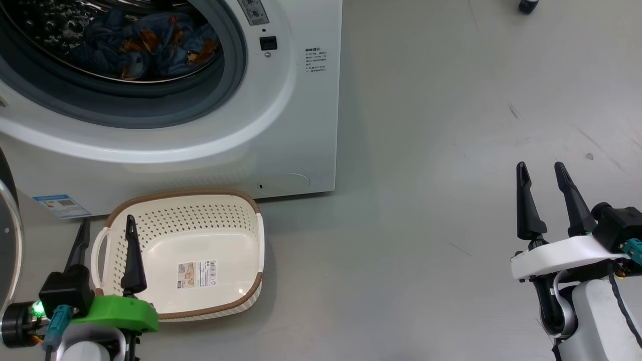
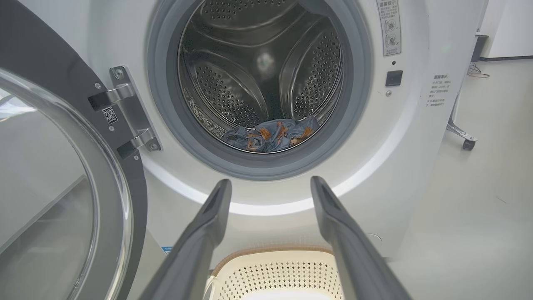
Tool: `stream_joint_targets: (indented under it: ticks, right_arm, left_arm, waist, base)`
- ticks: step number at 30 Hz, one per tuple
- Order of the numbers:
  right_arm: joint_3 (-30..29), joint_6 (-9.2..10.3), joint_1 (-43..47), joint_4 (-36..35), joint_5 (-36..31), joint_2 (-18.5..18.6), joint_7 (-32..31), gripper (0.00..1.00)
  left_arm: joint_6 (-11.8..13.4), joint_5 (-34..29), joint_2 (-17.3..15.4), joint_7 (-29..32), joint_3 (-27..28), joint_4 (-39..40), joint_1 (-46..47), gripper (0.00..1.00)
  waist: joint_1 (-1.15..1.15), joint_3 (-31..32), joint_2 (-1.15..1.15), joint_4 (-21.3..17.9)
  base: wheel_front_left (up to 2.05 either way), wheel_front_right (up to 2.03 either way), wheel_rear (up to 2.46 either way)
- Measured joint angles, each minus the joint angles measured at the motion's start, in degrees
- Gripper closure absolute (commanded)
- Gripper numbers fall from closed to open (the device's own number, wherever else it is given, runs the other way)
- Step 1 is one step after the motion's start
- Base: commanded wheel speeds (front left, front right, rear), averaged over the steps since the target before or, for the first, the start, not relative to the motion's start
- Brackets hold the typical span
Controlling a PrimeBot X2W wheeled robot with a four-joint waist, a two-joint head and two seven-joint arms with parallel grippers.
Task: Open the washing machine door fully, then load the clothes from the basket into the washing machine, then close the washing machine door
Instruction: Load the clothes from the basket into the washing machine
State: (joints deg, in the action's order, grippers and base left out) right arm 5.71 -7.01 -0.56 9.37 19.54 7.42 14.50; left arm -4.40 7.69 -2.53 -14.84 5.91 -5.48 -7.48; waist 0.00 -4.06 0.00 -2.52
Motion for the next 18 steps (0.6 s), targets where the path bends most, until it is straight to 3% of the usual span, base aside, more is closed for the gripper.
stream_joint_targets:
  ticks: [18]
  right_arm:
    - [0.31,0.00,1.36,0.31,-0.01,-0.45,0.00,0.00]
  left_arm:
    - [0.09,0.00,0.00,0.13,-0.29,-0.88,-1.31,0.00]
  waist:
    - [0.00,1.08,0.00,0.10]
  base:
    - [0.00,0.00,0.00]
